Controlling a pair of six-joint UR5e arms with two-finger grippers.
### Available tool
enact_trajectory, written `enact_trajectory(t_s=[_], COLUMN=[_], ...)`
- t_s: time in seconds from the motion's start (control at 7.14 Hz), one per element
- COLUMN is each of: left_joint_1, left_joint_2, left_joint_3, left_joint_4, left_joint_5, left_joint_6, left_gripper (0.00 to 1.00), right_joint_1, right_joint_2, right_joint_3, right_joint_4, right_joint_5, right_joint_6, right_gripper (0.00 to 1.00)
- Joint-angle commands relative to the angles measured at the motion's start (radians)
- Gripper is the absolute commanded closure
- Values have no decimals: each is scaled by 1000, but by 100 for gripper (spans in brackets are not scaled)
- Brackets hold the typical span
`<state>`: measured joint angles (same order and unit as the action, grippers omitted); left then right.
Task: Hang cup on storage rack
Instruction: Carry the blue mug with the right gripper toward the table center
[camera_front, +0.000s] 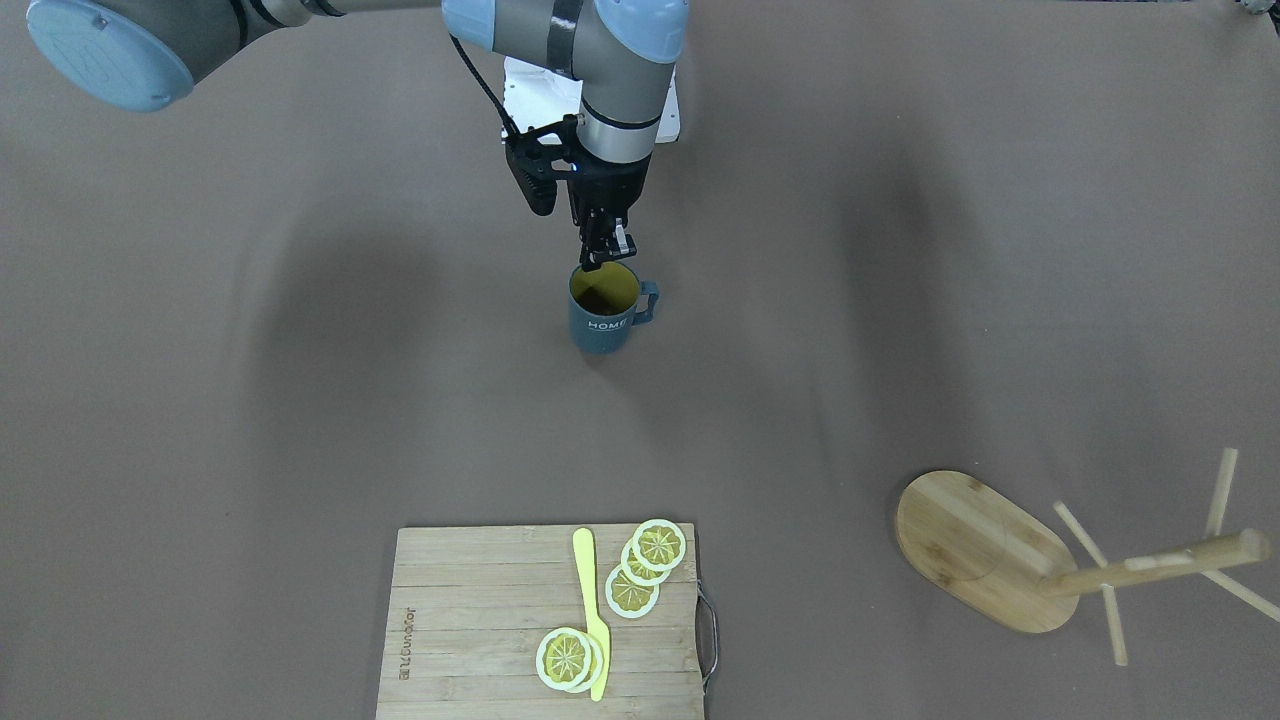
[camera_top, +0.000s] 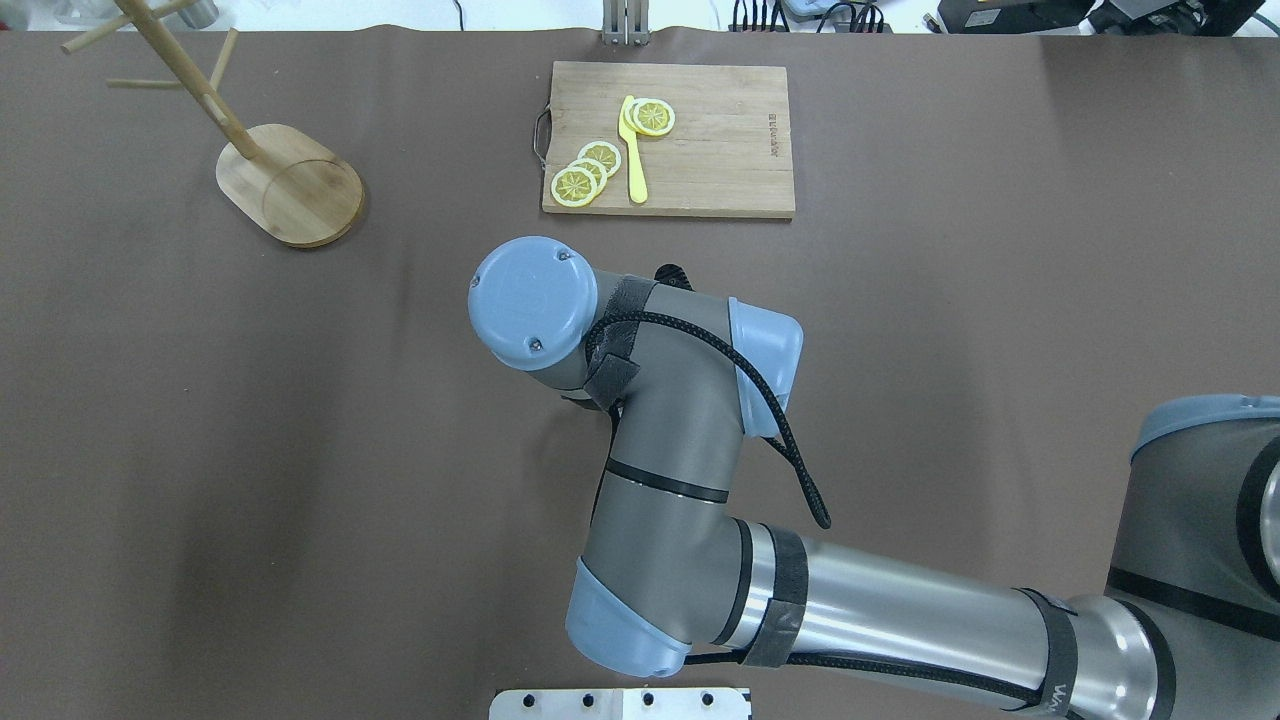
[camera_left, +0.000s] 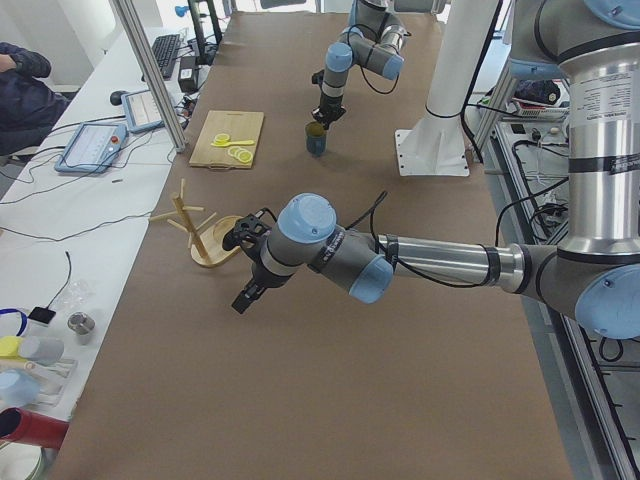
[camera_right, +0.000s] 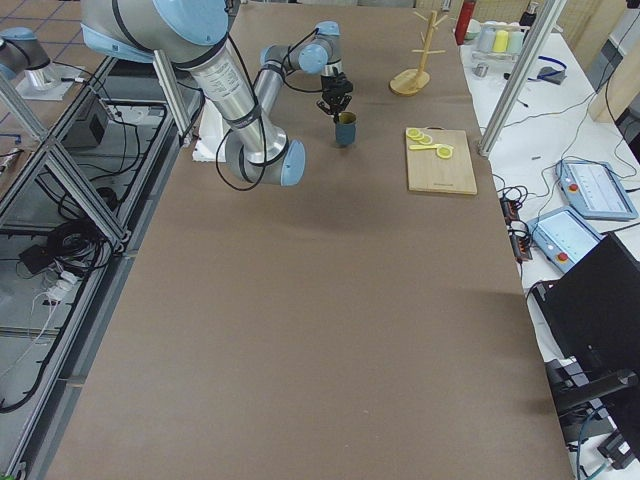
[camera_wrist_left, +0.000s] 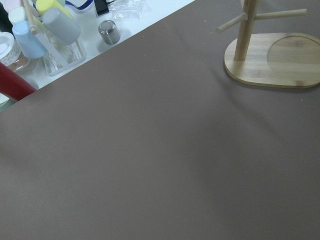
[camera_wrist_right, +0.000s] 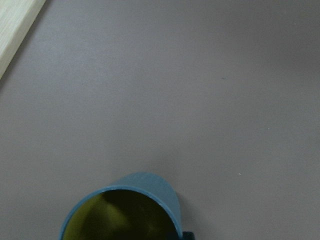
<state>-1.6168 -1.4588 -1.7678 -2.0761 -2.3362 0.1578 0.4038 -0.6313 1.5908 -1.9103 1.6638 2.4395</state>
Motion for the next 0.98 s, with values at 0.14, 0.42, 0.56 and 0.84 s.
enact_trajectory(t_s=[0.14, 0.42, 0.56, 0.84], left_joint_1=[0, 0, -2, 0], left_joint_2=[0, 0, 2, 2], left_joint_3=[-1, -2, 1, -4], left_joint_4=[1, -1, -1, -1], left_joint_5=[0, 0, 0, 0], left_joint_6=[-1, -1, 3, 3], left_gripper=[1, 1, 1, 1], right_joint_1=[-2, 1, 16, 49], right_joint_2=[1, -10, -20, -167], right_joint_3=[-34, -20, -2, 182], right_joint_4=[47, 43, 43, 40], right_joint_5=[-15, -15, -13, -9], right_joint_6=[-10, -54, -89, -216], right_gripper=[38, 0, 0, 0])
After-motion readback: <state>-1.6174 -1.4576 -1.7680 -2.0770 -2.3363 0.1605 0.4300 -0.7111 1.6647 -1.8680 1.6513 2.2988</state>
